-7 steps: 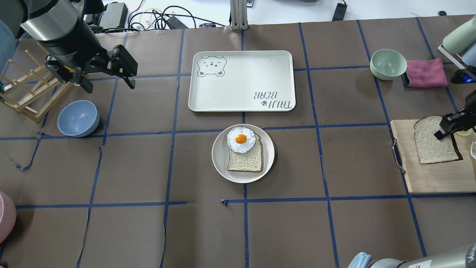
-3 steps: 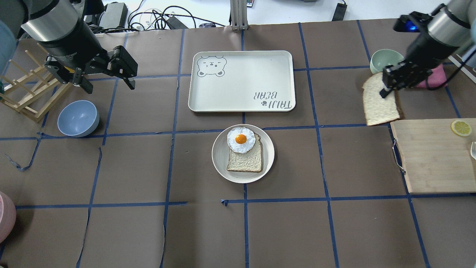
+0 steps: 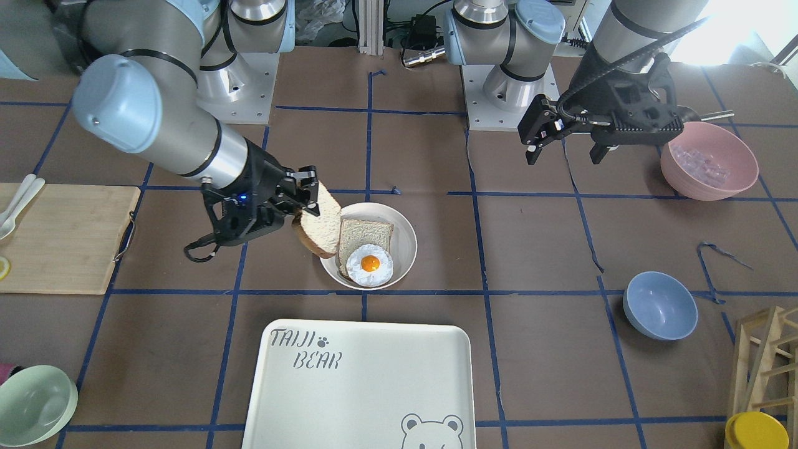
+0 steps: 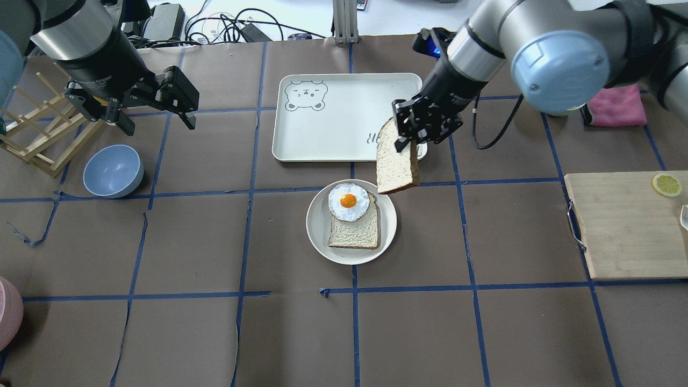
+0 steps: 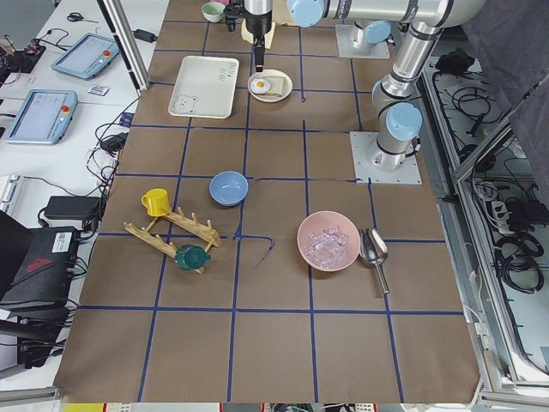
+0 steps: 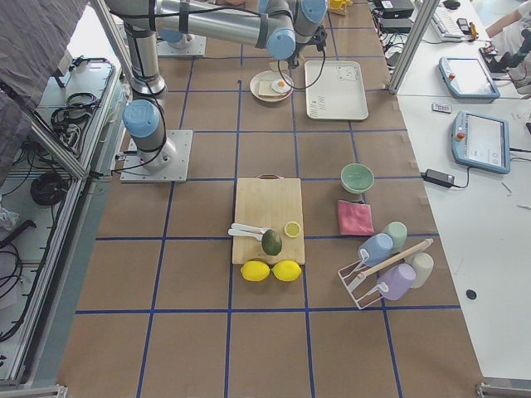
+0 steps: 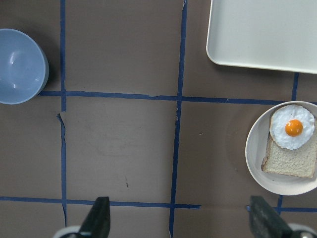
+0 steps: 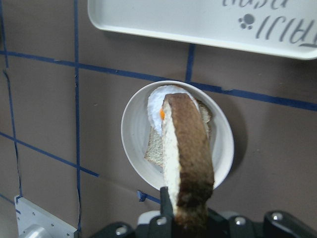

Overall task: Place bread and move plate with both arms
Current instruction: 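Lift the bread and carry it with the right gripper over the egg plate, then lower the bread onto the egg and open the right gripper, then raise the right gripper away while the left arm moves toward the plate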

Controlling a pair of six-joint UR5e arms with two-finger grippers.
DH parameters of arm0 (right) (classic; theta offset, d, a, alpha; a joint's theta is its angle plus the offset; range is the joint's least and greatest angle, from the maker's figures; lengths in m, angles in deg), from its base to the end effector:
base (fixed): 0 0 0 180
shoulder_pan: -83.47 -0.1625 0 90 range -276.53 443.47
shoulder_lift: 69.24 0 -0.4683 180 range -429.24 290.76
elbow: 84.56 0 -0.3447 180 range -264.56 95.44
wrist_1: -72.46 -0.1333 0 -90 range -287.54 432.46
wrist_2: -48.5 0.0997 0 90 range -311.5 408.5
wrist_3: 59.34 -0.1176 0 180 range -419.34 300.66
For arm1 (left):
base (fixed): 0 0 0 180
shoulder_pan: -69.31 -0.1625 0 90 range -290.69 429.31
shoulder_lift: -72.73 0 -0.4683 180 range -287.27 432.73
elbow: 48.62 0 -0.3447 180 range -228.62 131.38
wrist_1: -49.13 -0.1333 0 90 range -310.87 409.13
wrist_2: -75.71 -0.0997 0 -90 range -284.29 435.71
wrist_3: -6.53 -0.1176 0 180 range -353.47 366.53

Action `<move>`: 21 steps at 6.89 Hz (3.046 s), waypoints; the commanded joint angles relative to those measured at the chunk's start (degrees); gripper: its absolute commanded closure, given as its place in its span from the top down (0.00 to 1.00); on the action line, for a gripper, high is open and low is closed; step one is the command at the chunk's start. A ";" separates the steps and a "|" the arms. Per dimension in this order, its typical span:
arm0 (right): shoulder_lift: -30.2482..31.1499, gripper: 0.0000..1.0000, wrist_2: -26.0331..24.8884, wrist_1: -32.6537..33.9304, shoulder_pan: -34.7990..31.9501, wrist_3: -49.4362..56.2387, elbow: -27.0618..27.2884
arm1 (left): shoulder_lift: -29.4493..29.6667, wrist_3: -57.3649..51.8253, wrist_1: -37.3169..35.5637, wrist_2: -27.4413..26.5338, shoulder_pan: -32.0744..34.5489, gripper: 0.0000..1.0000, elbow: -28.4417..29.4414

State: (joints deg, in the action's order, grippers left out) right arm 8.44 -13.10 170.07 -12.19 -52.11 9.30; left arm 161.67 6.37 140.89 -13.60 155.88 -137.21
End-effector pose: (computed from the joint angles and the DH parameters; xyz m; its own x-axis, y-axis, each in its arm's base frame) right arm 0.2390 -0.4930 0.4068 -0.8631 -0.1399 -0.4853 -0.2078 0.9741 0.0886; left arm -0.1083 -0.4441 0.5292 -0.9983 -0.0569 0.0120 -0.0570 0.9983 -0.0124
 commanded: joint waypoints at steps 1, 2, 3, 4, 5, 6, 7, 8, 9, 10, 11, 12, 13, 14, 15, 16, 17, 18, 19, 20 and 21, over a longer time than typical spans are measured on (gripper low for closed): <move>-4.27 0.00 5.67 15.59 -5.14 -0.21 7.09 | 0.00 -0.02 0.00 -0.07 0.00 1.00 0.09; -5.68 0.00 7.88 21.33 -5.24 1.02 10.78 | 0.00 -0.02 0.00 -0.07 0.00 1.00 0.09; -5.70 0.00 7.99 22.26 -5.24 2.68 13.26 | 0.00 -0.02 0.00 0.01 0.00 1.00 0.00; -5.78 0.00 7.81 22.79 -5.15 10.44 14.32 | 0.00 -0.02 0.00 0.10 0.00 1.00 0.00; -6.04 0.00 8.16 22.53 -5.06 13.39 15.12 | 0.00 -0.02 0.00 0.10 0.00 1.00 0.00; -6.66 0.00 8.08 23.23 -5.06 15.95 16.26 | 0.09 -0.02 0.00 0.10 0.00 1.00 0.00; -7.71 0.00 8.25 23.23 -4.37 21.89 16.53 | 0.00 -0.02 0.00 0.10 0.00 1.00 0.00; -7.80 0.00 8.25 23.58 -4.27 21.95 16.18 | 0.09 -0.02 0.00 0.10 0.00 1.00 -0.09; -7.89 0.24 8.08 27.59 -4.01 22.04 16.27 | 0.09 -0.02 0.00 0.19 0.00 1.00 -0.09; -8.33 0.81 7.81 31.11 -3.92 21.69 16.18 | 0.09 -0.02 0.00 0.28 0.00 1.00 -0.09; -8.33 1.00 7.38 31.32 -3.40 19.68 15.66 | 0.18 -0.02 0.00 0.36 0.00 1.00 -0.09; -8.16 1.00 7.02 31.23 -2.78 18.10 14.26 | 0.18 -0.02 0.00 0.36 0.00 1.00 -0.09; -7.55 1.00 5.37 30.27 -2.60 17.82 12.51 | 0.18 -0.02 0.00 0.36 0.00 1.00 -0.09; -7.37 1.00 2.83 29.74 -2.43 17.56 10.23 | 0.26 -0.11 0.00 0.36 0.00 1.00 -0.09; -6.50 1.00 0.37 25.04 -2.08 17.55 6.81 | 0.18 -0.28 0.00 0.45 -0.17 1.00 -0.09; -4.75 1.00 -2.18 15.94 -0.25 17.55 0.16 | 0.26 -0.98 0.00 0.54 -0.26 1.00 -0.35; -4.29 1.00 -6.56 2.89 2.03 17.55 -8.60 | 0.44 -0.03 0.00 2.89 -0.70 1.00 -0.96; -4.12 1.00 -13.91 -8.73 4.23 17.64 -16.87 | 1.14 1.72 -1.65 5.09 -0.53 1.00 -2.80; -2.11 1.00 -18.68 -14.50 5.21 17.64 -21.48 | 1.84 5.13 -5.24 5.11 0.00 1.00 -6.03; 3.30 1.00 -26.04 -19.43 4.87 16.86 -21.70 | 1.76 9.77 -7.62 5.28 0.61 1.00 -9.46; 7.53 1.00 -26.72 -22.09 4.78 8.85 -20.66 | 2.37 13.82 -8.78 6.68 2.27 1.00 -11.76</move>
State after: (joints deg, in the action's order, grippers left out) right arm 10.78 -36.17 152.69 -7.42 -36.98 -11.22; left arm 163.52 15.41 134.10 -8.09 156.70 -145.85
